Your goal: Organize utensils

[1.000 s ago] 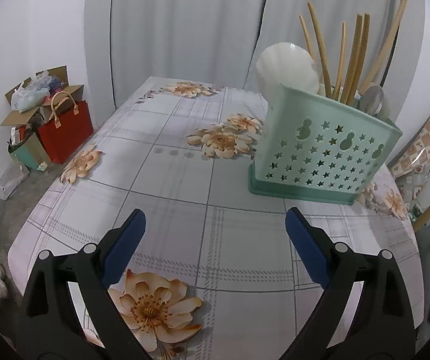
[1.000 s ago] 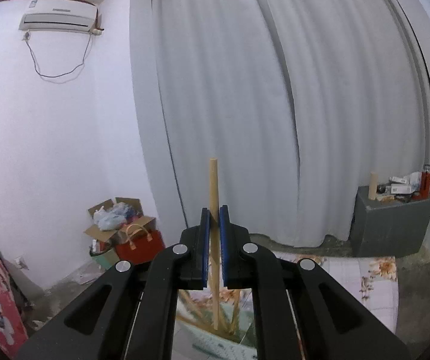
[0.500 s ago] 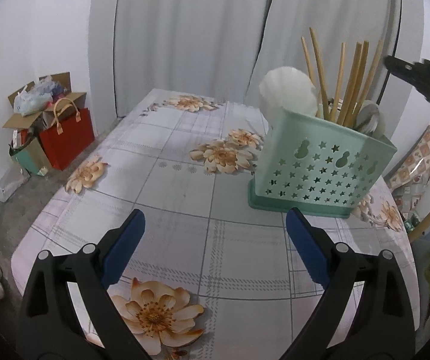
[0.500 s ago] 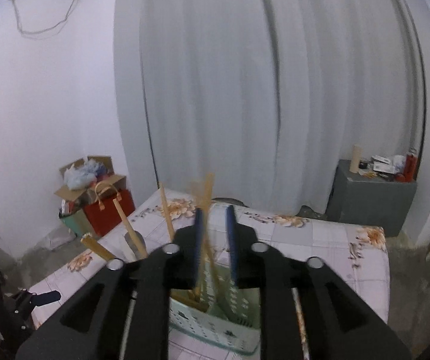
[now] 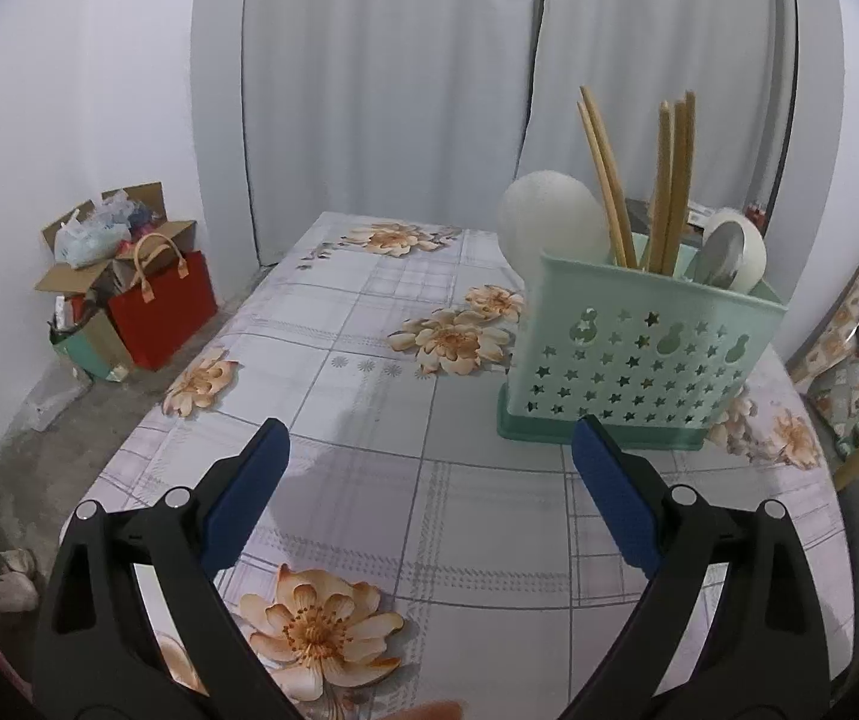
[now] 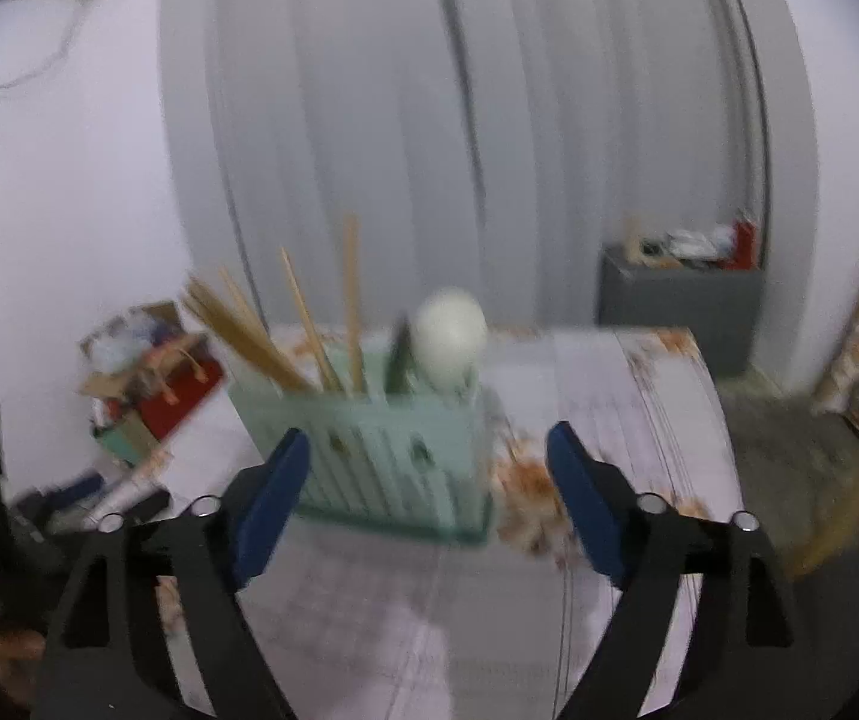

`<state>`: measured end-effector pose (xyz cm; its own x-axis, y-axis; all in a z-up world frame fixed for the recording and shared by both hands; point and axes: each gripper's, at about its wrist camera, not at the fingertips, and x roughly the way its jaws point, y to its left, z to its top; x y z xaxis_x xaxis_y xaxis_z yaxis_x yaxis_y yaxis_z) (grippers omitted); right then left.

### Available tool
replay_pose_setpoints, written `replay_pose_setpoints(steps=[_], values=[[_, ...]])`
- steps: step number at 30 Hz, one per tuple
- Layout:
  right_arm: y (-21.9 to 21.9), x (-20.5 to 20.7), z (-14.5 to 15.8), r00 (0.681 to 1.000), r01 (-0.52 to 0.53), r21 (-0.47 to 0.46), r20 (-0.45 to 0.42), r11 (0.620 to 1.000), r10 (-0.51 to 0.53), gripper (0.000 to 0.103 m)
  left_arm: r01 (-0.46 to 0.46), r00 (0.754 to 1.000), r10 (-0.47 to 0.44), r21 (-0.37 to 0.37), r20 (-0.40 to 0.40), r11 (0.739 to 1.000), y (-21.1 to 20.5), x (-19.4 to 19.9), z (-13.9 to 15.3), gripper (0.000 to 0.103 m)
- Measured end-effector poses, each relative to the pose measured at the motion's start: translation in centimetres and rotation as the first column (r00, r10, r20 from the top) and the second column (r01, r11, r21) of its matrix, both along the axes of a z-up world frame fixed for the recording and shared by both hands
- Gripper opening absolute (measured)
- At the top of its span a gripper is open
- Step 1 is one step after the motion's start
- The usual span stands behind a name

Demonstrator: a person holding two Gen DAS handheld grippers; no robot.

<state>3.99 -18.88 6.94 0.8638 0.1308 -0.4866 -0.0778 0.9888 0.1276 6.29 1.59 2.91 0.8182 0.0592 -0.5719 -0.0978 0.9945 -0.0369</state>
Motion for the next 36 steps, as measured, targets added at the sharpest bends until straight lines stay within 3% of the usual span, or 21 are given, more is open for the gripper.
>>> replay_pose_setpoints(steps=[5,14,36], values=[[1.0,0.6,-2.1,0.992,0.081,-0.103,-0.086,0.991,-0.090,0.091,-0.003,1.000,0.004,0.029,-0.019,1.000,-0.7,0.0,-0.2,0.091],[1.4,0.6,-2.2,0.983,0.146,-0.187,-0.085,0.972,-0.164,0.096,-0.064,0.997,0.065,0.039,-0.034,0.997,0.3,0.2,-0.2,0.091],[1.9,1.0,-2.0,0.974,0.182,-0.195,-0.096,0.964,-0.203,0.096,-0.110,0.993,0.112,0.043,-0.046,0.993,2.0,0.5,-0.4,0.091]])
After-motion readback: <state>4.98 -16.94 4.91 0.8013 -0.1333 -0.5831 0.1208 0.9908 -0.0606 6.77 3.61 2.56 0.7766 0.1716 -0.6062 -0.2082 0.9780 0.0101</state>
